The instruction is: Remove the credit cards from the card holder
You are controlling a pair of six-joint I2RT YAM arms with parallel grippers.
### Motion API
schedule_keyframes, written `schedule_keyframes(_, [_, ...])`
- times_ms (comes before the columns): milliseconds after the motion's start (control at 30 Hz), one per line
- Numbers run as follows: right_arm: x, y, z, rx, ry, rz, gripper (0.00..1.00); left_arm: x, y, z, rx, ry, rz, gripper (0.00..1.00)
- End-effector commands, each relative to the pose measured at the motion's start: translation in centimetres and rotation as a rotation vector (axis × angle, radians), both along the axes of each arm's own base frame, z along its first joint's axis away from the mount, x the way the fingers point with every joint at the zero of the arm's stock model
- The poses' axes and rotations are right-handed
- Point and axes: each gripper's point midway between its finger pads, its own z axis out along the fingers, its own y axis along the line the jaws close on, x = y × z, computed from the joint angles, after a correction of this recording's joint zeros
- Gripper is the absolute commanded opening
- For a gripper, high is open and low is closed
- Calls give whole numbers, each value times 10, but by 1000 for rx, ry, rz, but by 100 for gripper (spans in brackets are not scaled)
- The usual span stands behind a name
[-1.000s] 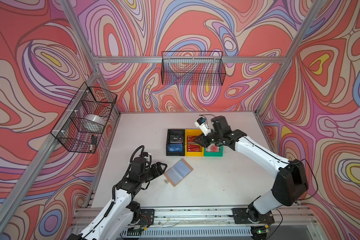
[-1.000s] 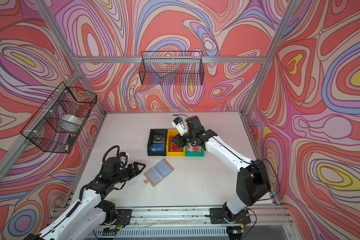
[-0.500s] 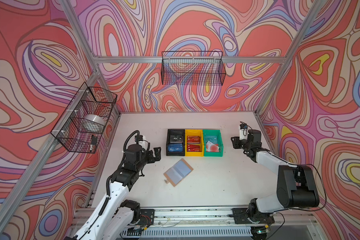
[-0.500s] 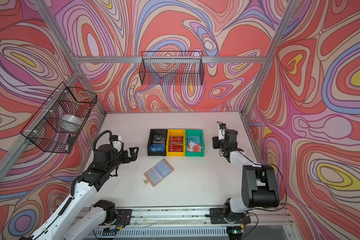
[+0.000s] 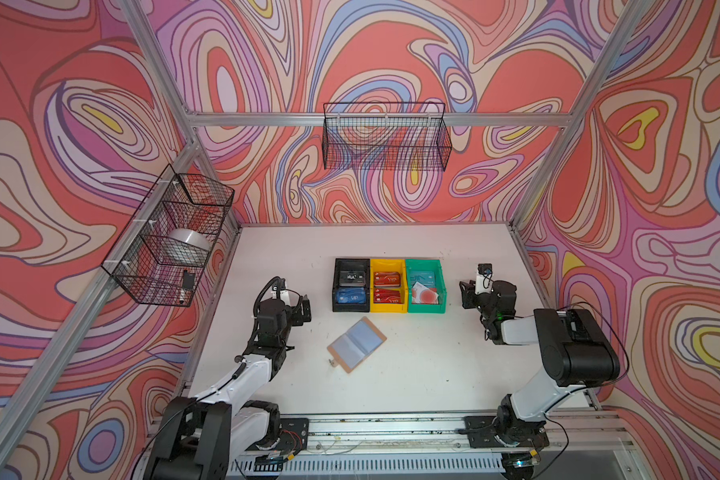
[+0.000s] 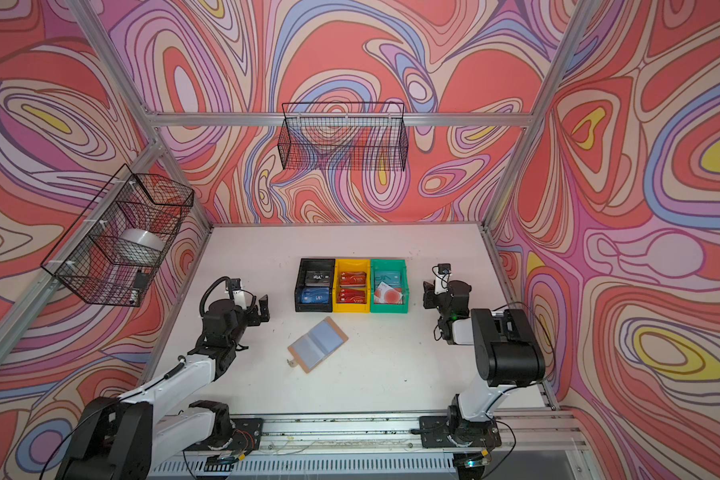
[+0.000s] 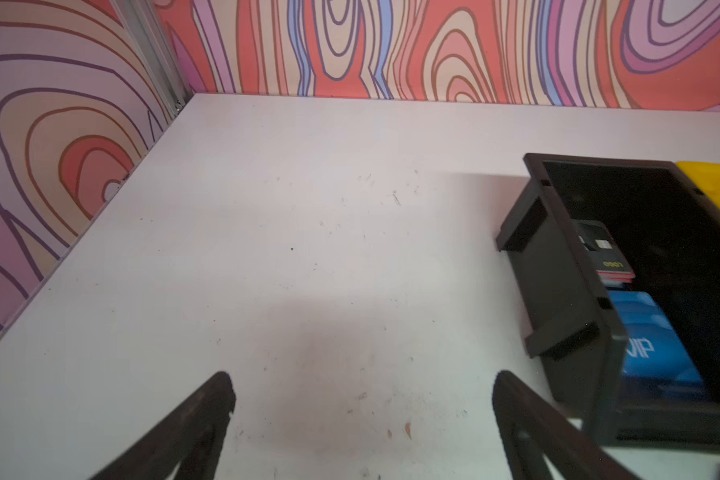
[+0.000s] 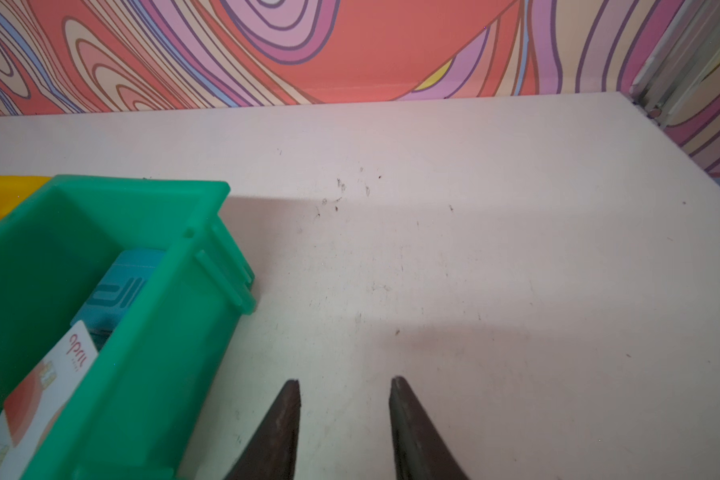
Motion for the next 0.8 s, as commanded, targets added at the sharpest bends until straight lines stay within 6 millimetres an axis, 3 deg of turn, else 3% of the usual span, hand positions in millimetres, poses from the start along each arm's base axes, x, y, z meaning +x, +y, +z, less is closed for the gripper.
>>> schedule_keyframes(0, [5, -3, 15, -1, -97, -15, 39, 14, 17, 12, 20, -120, 38, 100])
schedule_keyframes(133, [5, -4, 14, 0, -96, -20, 40, 29, 21, 15, 50, -115, 7, 100])
schedule_keyframes(233, [5, -5, 15, -1, -100, -26, 42, 37, 25, -1, 14, -77, 4, 100])
schedule_keyframes(333, [5, -4, 15, -1, -99, -26, 43, 42, 24, -15, 9, -101, -1, 100])
schedule_keyframes(433, [5, -5, 14, 0, -97, -27, 46, 40, 20, -20, 3, -52, -28, 99])
schedule_keyframes(500, [5, -5, 14, 0, -95, -27, 49, 41, 16, -15, 8, -114, -56, 100])
schedule_keyframes(633, [5, -4, 13, 0, -94, -26, 53, 46, 21, -20, 7, -64, -25, 100])
schedule_keyframes(733, [5, -5, 14, 0, -95, -27, 63, 47, 26, -22, 2, -31, 10, 100])
schedule_keyframes(767, [5, -4, 14, 0, -97, -26, 72, 47, 26, -20, 3, -50, 8, 100])
